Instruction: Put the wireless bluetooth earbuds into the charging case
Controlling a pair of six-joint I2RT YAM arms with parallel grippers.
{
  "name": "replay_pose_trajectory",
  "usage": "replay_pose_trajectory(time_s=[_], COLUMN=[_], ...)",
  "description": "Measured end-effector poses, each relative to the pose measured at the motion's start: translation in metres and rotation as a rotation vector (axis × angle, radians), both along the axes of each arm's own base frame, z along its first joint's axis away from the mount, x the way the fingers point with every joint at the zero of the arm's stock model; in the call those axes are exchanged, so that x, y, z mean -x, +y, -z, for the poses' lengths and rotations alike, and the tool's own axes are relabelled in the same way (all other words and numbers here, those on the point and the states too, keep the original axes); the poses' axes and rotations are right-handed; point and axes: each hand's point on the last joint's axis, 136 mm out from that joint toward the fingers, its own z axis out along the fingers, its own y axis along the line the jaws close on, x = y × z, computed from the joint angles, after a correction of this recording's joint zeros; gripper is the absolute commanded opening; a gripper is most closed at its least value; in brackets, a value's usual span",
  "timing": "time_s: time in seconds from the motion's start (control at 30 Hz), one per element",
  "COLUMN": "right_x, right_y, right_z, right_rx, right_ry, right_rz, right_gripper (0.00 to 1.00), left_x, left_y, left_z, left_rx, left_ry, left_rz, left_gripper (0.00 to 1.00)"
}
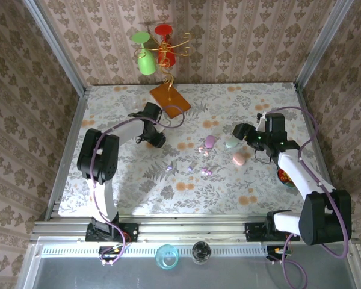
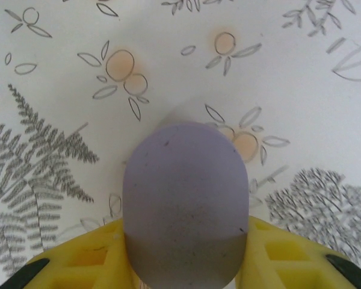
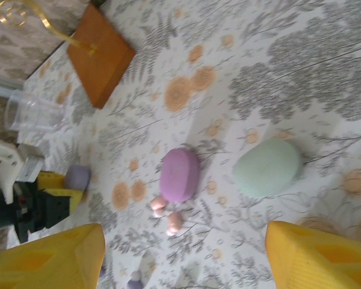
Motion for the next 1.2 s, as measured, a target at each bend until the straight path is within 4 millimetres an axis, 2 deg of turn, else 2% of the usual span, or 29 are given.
replay_pose_trajectory(time_s=[0.1,0.3,0.37,0.57,0.8,0.9,1.0,1.2], right_x=[0.009,0.037,0.045,0.062,0.069,0.071,0.072,0.071], right_y=[0.025,0.083,0.101,0.142,0.167,0.175,0.18,0.185], right_z=[-0.004,-0.013,-0.016,-0.017,-0.004,0.004,0.01,0.007], right_rx=[-0.047,-0.15,-0.185,-0.28,-0.32,-0.329,-0.34,-0.366], right_ry=[0.003,0.02,0.027,0.065,0.115,0.137,0.159,0.149], right_rz=[-0.095,-0.316,-0.375,-0.502,-0.574,-0.595,-0.607,-0.629], right_gripper=[0.72,0.72,0.72,0.71,0.69,0.65,0.58,0.48], left_x=[0.015,0.053,0.067,0.118,0.133,0.141,0.147,0.149], left_y=[-0.008,-0.056,-0.065,-0.086,-0.106,-0.114,-0.119,-0.122], left_z=[-0.021,-0.074,-0.08,-0.078,-0.107,-0.11,-0.112,-0.114], left_rx=[0.022,0.153,0.186,0.255,0.348,0.375,0.394,0.41], left_ry=[-0.059,-0.215,-0.25,-0.3,-0.381,-0.382,-0.377,-0.383], left_rz=[0.054,0.253,0.322,0.519,0.623,0.663,0.689,0.702], left_gripper=[0.36,0.36,0.36,0.33,0.33,0.33,0.33,0.33])
